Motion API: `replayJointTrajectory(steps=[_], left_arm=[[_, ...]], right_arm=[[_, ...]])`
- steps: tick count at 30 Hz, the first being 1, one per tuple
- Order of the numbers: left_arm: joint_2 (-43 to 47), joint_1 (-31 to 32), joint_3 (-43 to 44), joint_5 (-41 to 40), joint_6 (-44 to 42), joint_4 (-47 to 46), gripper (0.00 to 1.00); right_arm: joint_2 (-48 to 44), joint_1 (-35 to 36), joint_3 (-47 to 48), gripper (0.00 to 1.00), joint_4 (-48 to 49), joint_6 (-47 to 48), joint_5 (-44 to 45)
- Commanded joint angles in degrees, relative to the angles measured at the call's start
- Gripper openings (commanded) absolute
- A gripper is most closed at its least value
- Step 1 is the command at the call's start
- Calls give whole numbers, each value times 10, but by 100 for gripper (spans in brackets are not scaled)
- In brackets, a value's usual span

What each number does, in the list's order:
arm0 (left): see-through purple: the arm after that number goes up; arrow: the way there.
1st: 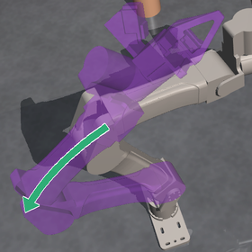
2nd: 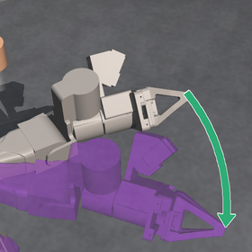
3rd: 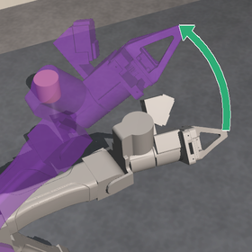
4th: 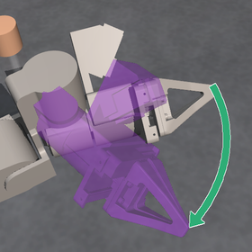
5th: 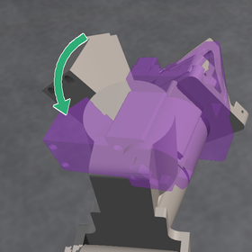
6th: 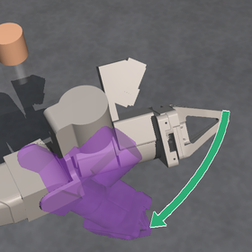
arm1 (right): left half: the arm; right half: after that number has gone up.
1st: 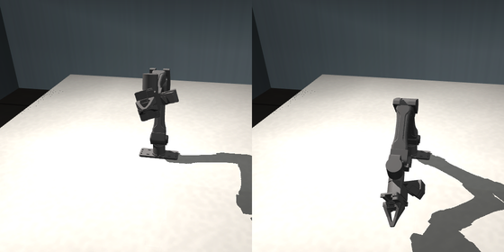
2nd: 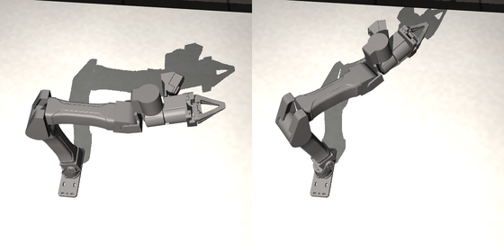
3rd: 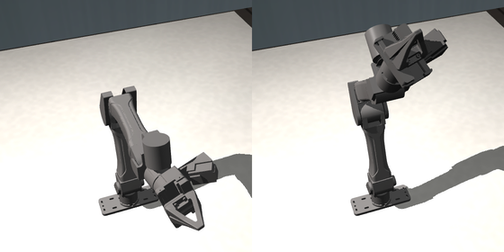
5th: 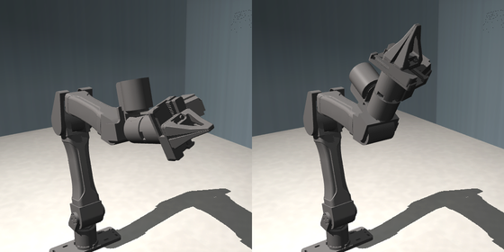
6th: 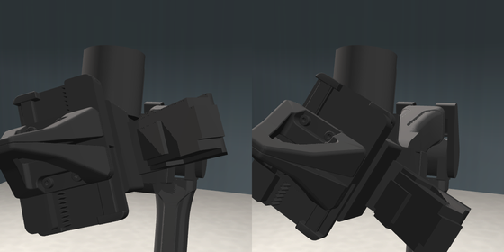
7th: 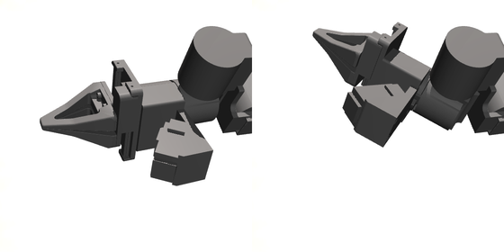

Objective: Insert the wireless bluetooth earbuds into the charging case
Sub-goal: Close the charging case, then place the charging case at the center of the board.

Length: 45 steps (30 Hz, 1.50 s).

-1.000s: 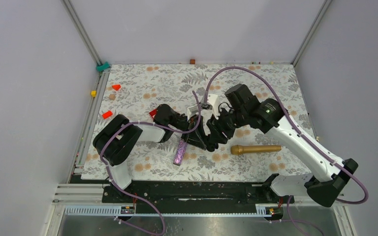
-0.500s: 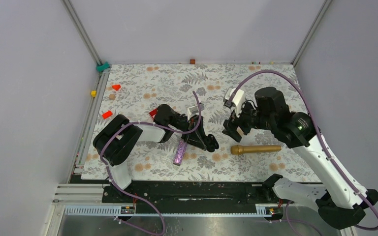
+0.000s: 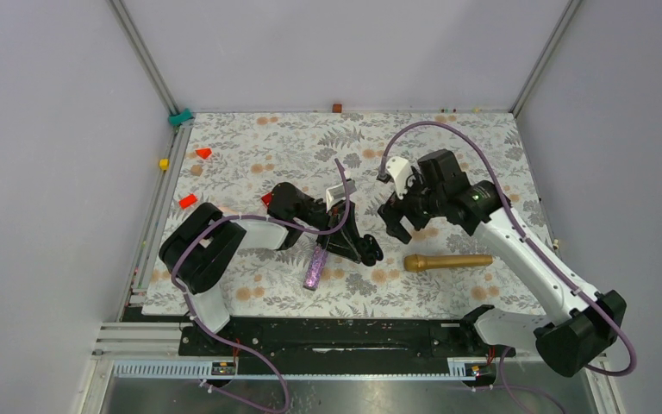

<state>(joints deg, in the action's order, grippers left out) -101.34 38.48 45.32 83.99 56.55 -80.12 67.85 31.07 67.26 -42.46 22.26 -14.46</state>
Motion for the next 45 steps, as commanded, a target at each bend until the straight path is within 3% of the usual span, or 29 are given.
replayJointTrajectory(steps=[1,12,16,20,24,28,45], left_arm=[[18,2,8,-1,-14,-34,14],[5,2,11,-5,-13,-33,14],[0,2,13,-5,-11,-34,14],[-2,3,13,-5,-11,-33,14],[-7,2,15,-6,-10,-33,13],[-10,3,17,-4,-9,-34,13],[-32,1,47,53,21,-36,11]], right_arm=[[22,-2,16,99,-33,21,-74],[-34,-1,24,99,-102,77,-360],[-68,-1,22,99,-111,96,-408],[-91,-1,6,99,-43,49,-335],[-100,-2,-26,99,69,-38,-128],[-72,-6,-29,99,105,-68,49],[-76,-9,-30,100,113,-71,57]])
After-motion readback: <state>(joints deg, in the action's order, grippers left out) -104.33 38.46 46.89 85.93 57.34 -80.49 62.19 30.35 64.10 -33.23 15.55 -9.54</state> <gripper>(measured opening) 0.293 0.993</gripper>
